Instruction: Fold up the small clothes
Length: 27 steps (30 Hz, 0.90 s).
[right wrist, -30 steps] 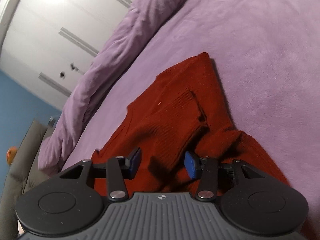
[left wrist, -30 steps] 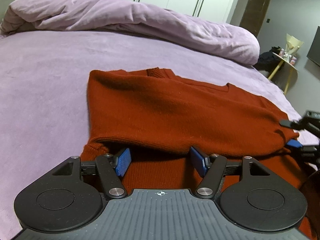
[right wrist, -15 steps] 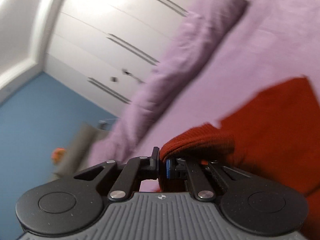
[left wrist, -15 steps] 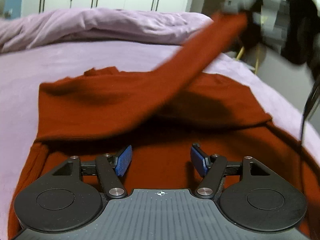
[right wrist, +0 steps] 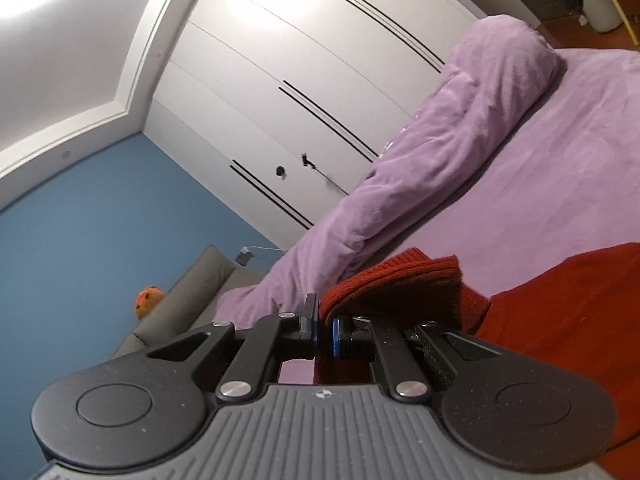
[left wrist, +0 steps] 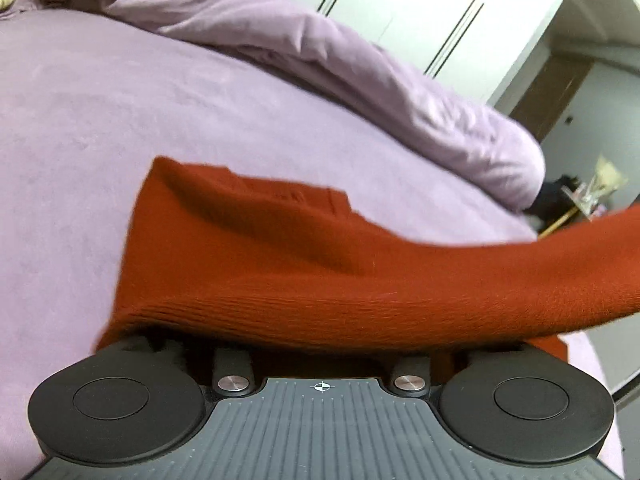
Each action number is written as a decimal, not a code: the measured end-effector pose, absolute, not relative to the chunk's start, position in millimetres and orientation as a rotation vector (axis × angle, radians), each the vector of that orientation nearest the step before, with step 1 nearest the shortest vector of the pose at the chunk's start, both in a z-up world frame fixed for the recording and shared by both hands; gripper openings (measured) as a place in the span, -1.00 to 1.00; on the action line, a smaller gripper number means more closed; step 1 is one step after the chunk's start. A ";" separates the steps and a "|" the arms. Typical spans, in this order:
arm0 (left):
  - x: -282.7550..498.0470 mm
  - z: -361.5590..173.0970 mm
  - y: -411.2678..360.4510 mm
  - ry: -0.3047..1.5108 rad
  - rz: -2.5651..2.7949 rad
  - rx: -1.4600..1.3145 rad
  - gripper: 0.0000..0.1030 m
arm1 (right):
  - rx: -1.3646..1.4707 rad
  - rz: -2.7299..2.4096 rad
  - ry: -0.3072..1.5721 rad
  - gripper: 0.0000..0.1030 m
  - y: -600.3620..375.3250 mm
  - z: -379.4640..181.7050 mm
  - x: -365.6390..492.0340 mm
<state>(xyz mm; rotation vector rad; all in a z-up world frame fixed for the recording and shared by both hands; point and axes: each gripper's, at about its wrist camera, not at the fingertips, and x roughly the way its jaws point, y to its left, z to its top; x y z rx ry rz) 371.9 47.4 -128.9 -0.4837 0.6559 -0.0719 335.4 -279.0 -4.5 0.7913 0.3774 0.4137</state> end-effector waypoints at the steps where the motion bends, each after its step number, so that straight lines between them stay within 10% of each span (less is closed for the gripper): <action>1: 371.2 -128.0 51.5 0.660 -0.054 -0.468 -0.76 | 0.765 0.396 0.374 -0.89 -279.1 -5.6 334.4; 7: 356.2 -131.5 74.2 0.731 0.052 -0.426 -0.91 | 0.618 0.279 0.399 -0.90 -285.8 -22.2 327.9; 11: 344.5 -126.0 60.4 0.720 -0.083 -0.415 0.06 | 0.660 0.241 0.459 -0.90 -295.0 -41.2 332.1; 13: 343.0 -126.3 50.1 0.720 -0.103 -0.338 0.22 | 0.669 0.241 0.459 -0.90 -296.3 -45.1 330.1; 27: 340.5 -129.3 32.7 0.710 -0.099 -0.231 0.23 | 0.669 0.211 0.387 -0.92 -298.7 -33.7 316.5</action>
